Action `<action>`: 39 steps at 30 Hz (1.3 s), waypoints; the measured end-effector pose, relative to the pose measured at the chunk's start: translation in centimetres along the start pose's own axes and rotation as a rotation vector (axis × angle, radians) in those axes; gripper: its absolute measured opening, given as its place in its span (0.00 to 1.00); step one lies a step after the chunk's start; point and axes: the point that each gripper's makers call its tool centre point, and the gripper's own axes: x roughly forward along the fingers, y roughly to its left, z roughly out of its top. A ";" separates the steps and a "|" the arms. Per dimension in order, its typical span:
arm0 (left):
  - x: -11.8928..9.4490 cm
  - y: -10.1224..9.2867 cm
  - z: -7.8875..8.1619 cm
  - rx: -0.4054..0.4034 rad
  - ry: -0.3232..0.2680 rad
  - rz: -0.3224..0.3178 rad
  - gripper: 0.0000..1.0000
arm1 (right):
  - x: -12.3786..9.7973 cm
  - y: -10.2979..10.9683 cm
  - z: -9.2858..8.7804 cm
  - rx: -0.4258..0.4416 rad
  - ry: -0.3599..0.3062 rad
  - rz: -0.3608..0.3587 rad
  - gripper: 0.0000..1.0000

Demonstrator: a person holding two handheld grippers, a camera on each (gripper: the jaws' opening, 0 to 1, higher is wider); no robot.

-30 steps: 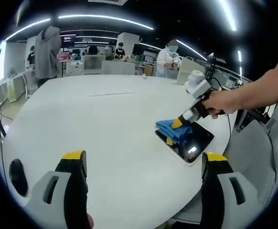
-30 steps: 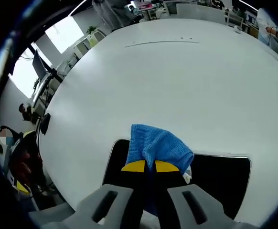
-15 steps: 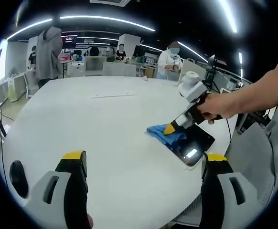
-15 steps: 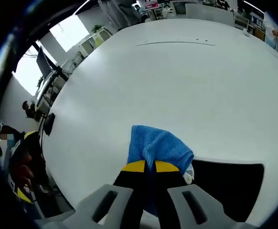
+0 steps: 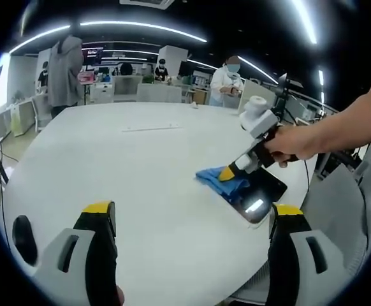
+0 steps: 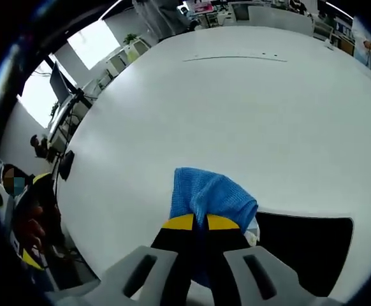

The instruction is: Wipe the mirror surface with the cleaning cloth until all visible marks leave the cleaned area.

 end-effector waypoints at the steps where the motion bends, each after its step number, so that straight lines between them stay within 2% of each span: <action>1: 0.0 0.0 0.0 0.001 -0.001 0.000 0.99 | -0.1 0.0 -0.1 0.003 0.002 0.002 0.00; 20: 0.1 -0.5 0.1 0.018 -0.001 -0.006 0.99 | -1.2 1.6 -3.3 -0.007 0.047 0.047 0.00; 24: 0.1 -0.2 0.5 0.017 -0.020 0.002 0.99 | -1.5 2.0 -4.0 -0.026 0.063 0.052 0.00; 29: 0.1 -0.8 0.6 0.032 -0.008 -0.004 0.99 | -1.7 2.1 -4.3 -0.029 0.074 0.053 0.00; 35: 0.2 -1.0 1.3 0.040 -0.032 0.010 0.99 | -1.7 2.1 -4.4 -0.022 0.057 0.048 0.00; 39: 0.5 -1.4 0.7 0.058 -0.013 0.005 0.99 | -1.6 2.1 -4.4 -0.027 0.062 0.053 0.00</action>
